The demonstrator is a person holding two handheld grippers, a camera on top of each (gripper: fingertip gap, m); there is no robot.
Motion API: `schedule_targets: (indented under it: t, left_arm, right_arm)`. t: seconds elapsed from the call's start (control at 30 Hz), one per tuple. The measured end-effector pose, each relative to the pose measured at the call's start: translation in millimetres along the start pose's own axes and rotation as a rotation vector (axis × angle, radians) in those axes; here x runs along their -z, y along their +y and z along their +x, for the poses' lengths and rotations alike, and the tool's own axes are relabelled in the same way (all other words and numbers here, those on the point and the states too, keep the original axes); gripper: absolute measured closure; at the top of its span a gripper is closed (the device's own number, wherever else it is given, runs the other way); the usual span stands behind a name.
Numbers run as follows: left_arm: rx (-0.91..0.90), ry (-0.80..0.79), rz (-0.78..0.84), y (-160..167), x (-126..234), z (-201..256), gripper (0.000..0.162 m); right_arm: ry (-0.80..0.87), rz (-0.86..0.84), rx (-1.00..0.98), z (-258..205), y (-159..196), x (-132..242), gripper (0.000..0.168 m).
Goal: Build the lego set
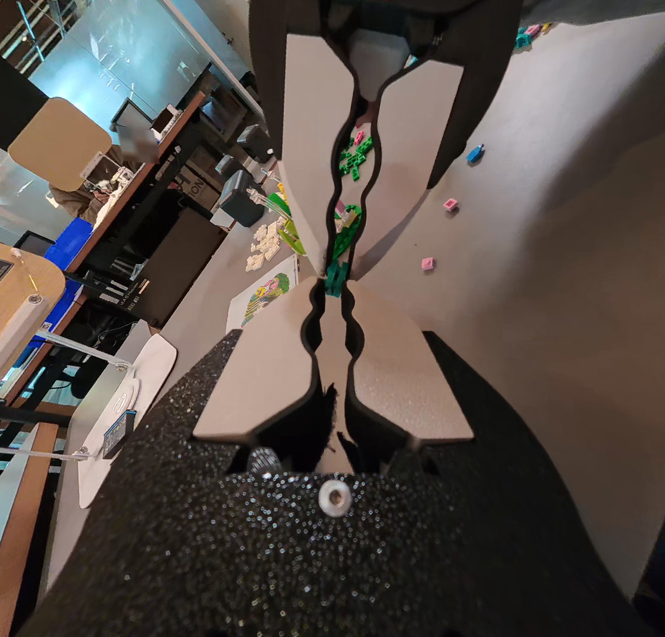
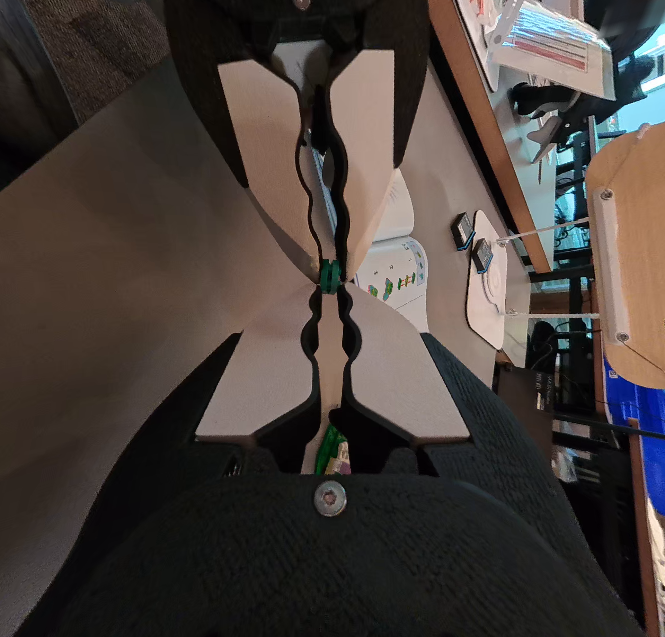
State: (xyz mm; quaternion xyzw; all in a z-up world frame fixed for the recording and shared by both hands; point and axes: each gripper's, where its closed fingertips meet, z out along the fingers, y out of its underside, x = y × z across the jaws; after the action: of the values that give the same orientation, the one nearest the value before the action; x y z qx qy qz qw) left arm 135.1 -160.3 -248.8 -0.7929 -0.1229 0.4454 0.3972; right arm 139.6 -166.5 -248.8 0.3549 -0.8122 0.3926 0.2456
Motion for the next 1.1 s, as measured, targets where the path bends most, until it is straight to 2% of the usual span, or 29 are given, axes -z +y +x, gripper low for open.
schedule_targets:
  t: [0.27,0.53,0.63,0.73,0.83,0.97,1.1]
  left_arm:
    - [-0.048,0.015,-0.054,5.2,-2.0,5.0,0.154]
    - [0.023,0.048,-0.037,3.0,-1.2,6.4,0.154]
    - [0.216,0.077,0.017,-1.9,-1.2,3.1,0.153]
    - [0.461,0.123,0.139,-13.3,3.8,-5.2,0.15]
    - [0.677,0.226,0.241,-25.3,6.1,-5.8,0.149]
    - [0.854,0.34,0.337,-37.0,8.7,-4.2,0.153]
    - [0.921,0.381,0.366,-36.8,10.1,-4.6,0.154]
  right_arm:
    - [0.032,-0.079,0.099,-4.4,5.2,-2.2,0.162]
    - [0.016,-0.063,0.047,-4.8,4.8,-0.7,0.162]
    - [0.058,-0.036,0.04,-0.5,3.5,1.6,0.162]
    - [0.18,0.007,0.112,10.8,-1.7,11.4,0.162]
    - [0.264,0.043,0.181,17.0,-7.3,21.7,0.162]
    - [0.289,0.044,0.24,16.1,-8.3,26.2,0.162]
    - [0.303,0.035,0.269,15.3,-9.1,26.3,0.162]
